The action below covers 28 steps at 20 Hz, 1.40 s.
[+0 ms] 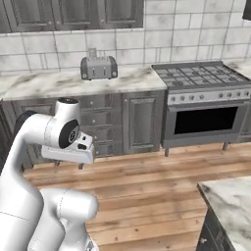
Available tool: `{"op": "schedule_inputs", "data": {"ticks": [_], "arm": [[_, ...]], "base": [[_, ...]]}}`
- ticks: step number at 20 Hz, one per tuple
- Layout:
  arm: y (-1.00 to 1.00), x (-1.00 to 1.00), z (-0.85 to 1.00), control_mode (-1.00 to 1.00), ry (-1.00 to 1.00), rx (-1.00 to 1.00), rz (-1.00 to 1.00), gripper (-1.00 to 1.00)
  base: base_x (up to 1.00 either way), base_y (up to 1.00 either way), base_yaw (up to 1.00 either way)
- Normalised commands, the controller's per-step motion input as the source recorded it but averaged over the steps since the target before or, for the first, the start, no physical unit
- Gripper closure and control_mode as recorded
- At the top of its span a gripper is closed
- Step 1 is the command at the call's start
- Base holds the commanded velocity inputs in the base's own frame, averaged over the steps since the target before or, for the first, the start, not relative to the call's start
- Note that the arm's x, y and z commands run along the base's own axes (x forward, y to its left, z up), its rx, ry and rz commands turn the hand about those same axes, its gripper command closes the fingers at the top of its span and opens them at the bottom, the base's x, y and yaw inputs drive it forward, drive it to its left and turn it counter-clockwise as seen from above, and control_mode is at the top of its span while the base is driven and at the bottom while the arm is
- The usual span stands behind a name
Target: Retrieve the butter from the fridge and place it on a plate on the dining table. Then retrieve the butter knife by the fridge and place it near the plate.
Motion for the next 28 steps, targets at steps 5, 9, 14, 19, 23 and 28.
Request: {"op": "schedule_inputs", "data": {"ticks": [5,9,14,19,23,28], "arm": [[0.00,0.00,0.00,1.00,0.00,0.00,0.00,-1.00],[0.00,0.00,0.00,1.00,0.00,0.00,0.00,-1.00],[0.00,0.00,0.00,1.00,0.00,0.00,0.00,-1.00],[0.00,0.00,0.00,1.00,0.00,0.00,0.00,-1.00],[0.00,0.00,0.00,1.00,0.00,0.00,0.00,-1.00],[0.00,0.00,0.00,1.00,0.00,0.00,0.00,-1.00]], "base": [[1.00,0.52,-0.09],[1.00,0.59,-0.28],[0.91,0.45,-0.50],[0.47,0.00,-0.65],[0.45,-0.10,-0.68],[0.59,0.00,-0.62]]}}
